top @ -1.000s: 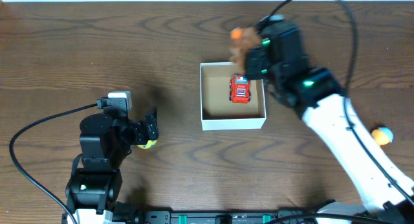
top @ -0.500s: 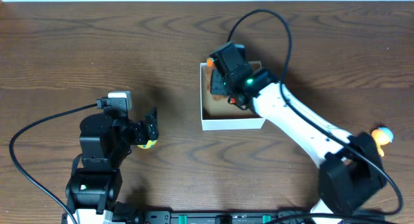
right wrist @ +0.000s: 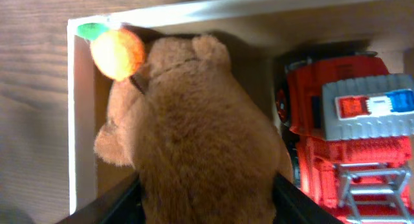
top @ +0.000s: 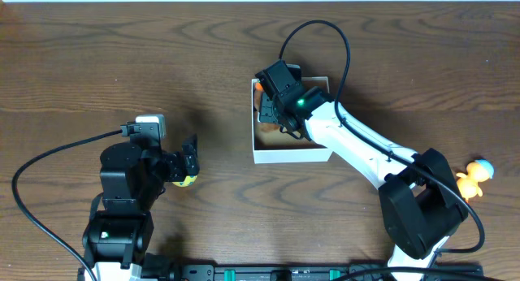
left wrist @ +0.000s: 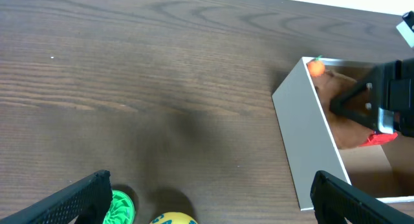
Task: Pack container
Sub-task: 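Place the bear in the box beside the truck and release, then move the right gripper to the orange duck and grasp it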
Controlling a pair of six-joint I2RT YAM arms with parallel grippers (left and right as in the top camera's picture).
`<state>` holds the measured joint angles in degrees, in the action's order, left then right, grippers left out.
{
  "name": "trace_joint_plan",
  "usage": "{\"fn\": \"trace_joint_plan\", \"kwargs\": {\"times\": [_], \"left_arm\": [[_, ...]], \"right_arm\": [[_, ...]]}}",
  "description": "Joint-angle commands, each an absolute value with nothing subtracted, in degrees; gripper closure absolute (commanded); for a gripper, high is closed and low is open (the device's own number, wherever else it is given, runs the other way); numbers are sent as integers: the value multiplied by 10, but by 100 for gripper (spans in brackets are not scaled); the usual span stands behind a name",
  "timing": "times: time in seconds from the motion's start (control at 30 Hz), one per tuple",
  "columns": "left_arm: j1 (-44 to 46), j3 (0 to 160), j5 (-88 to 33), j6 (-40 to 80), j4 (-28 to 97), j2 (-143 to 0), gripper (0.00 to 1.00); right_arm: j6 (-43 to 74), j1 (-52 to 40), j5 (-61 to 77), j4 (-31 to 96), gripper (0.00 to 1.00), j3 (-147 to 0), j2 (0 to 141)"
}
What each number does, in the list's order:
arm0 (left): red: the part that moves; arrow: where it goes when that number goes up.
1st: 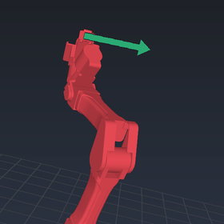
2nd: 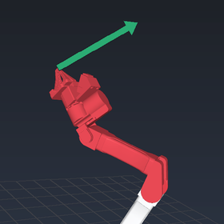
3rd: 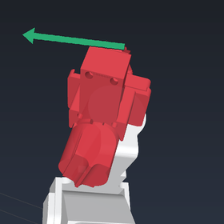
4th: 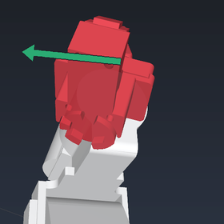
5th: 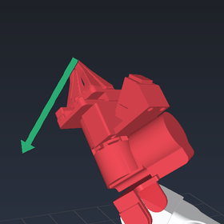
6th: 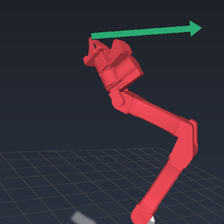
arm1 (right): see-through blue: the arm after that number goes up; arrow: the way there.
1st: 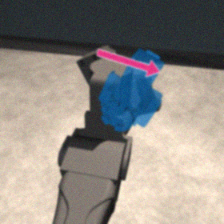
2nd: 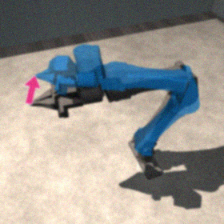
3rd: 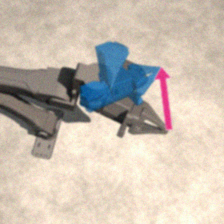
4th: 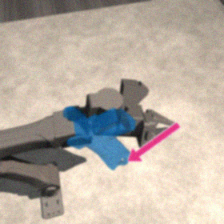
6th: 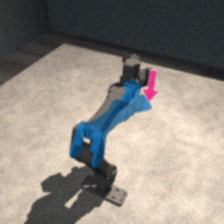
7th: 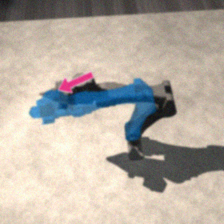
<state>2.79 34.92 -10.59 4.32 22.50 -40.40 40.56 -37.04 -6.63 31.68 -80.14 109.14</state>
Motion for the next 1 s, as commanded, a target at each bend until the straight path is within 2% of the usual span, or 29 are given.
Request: {"fn": "trace_joint_plan", "kwargs": {"times": [0.0, 0.07, 0.3, 0.47, 0.6, 0.73, 0.83, 0.97], "left_arm": [[29, 366, -109, 46, 225, -404, 2], [29, 366, -109, 46, 225, -404, 2], [29, 366, -109, 46, 225, -404, 2], [29, 366, -109, 46, 225, -404, 2], [29, 366, -109, 46, 225, -404, 2], [29, 366, -109, 46, 225, -404, 2], [29, 366, -109, 46, 225, -404, 2], [29, 366, -109, 46, 225, -404, 2]], "right_arm": [[373, -374, -58, 309, 27, -804, 1087], [356, -371, -64, 307, 25, -809, 1075], [328, -330, -112, 328, 1, -833, 981], [401, -233, -126, 427, 1, -833, 893], [470, -99, -126, 561, 1, -832, 840], [475, 26, -124, 663, 1, -829, 832], [462, 107, -126, 690, 1, -799, 832], [414, 196, -126, 659, 1, -735, 833]]}}
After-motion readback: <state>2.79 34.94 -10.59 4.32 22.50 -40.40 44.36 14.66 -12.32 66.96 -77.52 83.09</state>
